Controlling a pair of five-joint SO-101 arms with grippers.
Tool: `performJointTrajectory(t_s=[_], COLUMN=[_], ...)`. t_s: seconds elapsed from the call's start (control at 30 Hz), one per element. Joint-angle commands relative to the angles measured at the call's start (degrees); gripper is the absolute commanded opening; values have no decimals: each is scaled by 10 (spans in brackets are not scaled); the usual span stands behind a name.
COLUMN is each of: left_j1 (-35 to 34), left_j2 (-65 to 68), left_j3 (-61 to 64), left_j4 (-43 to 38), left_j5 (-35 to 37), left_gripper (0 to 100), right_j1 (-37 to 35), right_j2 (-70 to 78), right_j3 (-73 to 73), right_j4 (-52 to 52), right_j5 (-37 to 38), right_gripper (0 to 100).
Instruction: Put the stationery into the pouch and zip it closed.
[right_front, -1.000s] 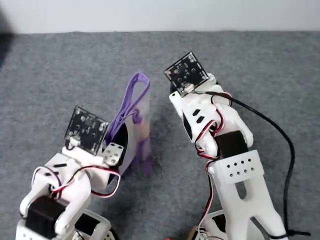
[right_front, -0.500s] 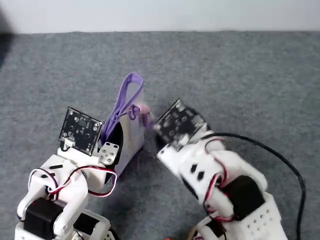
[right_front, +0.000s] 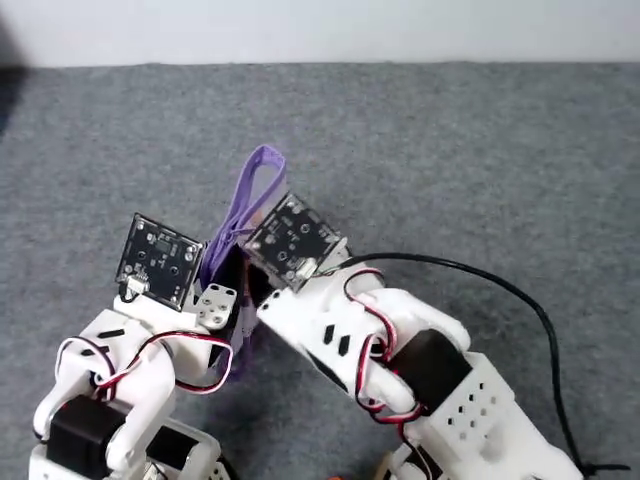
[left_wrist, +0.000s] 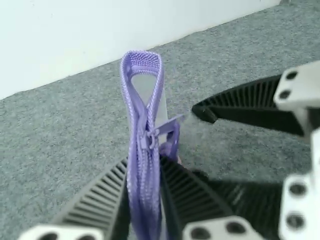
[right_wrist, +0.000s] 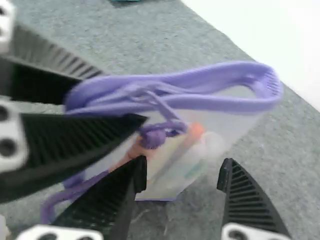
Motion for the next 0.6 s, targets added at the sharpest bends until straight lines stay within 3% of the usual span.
performJointTrajectory(t_s=[0.0, 0.27, 0.57], left_j1=[-1, -3, -1], left_j2=[-13, -13, -13], left_j3=[-29, -29, -29], left_j4=[-5, -5, -5], left_j5=[-6, -7, -7], left_gripper=[9, 9, 9], right_j1=[-10, -20, -19], right_j2=[8, -6, 54], right_j3=[-6, -14, -4], right_j4=[-19, 4, -72], right_j5=[-5, -1, 0], right_gripper=[244, 143, 140])
